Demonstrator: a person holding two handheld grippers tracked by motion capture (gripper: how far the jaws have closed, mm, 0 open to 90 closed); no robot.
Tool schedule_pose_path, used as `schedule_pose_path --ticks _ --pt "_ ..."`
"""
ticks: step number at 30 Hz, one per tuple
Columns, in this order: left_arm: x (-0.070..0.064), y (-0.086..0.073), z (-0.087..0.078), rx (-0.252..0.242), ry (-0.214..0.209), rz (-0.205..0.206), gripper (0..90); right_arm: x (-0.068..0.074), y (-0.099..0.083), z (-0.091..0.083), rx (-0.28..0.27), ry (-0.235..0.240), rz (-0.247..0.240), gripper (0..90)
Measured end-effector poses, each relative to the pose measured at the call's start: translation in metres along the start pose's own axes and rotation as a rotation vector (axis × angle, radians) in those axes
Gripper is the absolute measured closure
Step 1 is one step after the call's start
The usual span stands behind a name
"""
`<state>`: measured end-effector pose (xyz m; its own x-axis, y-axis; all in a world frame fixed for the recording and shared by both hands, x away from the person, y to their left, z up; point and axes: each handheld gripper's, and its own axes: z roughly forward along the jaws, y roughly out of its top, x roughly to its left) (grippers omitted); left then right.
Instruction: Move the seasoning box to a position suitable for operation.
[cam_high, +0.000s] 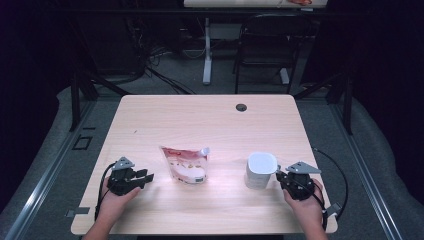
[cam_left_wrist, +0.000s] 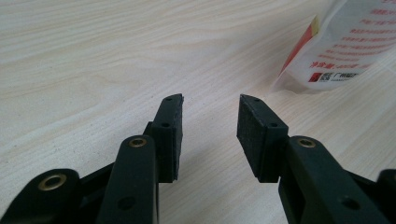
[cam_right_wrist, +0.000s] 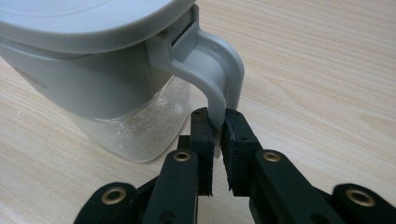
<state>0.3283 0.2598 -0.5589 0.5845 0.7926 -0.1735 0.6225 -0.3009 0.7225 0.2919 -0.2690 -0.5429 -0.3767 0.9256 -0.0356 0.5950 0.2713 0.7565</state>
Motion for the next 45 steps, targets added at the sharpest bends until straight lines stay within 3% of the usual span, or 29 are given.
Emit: schedule_pose_path --ticks 7,11,16,26,33,42,45 --pt "-0.001 0.000 0.000 0.001 0.006 0.005 60.6 0.008 -0.002 -0.003 -0.002 0.031 0.013 82.6" --pt "-0.001 0.000 0.000 0.004 0.007 0.005 60.3 0.016 -0.003 -0.006 0.016 0.078 -0.003 82.3" --pt "-0.001 0.000 0.000 0.001 0.010 0.004 60.1 0.025 -0.005 -0.011 0.031 0.078 -0.039 81.1" --pt "-0.001 0.000 0.000 0.003 0.013 0.007 59.9 0.032 -0.011 -0.025 -0.015 0.143 0.020 80.1" --pt "-0.001 0.000 0.000 0.001 0.018 0.005 59.8 0.040 -0.014 -0.035 -0.028 0.155 -0.020 75.2" --pt "-0.002 0.000 0.000 0.004 0.013 0.009 59.9 0.035 -0.006 -0.046 -0.061 0.184 -0.047 66.8" --pt "-0.001 0.000 0.000 0.002 0.013 0.010 59.7 0.035 -0.002 -0.047 -0.059 0.151 -0.076 64.3"
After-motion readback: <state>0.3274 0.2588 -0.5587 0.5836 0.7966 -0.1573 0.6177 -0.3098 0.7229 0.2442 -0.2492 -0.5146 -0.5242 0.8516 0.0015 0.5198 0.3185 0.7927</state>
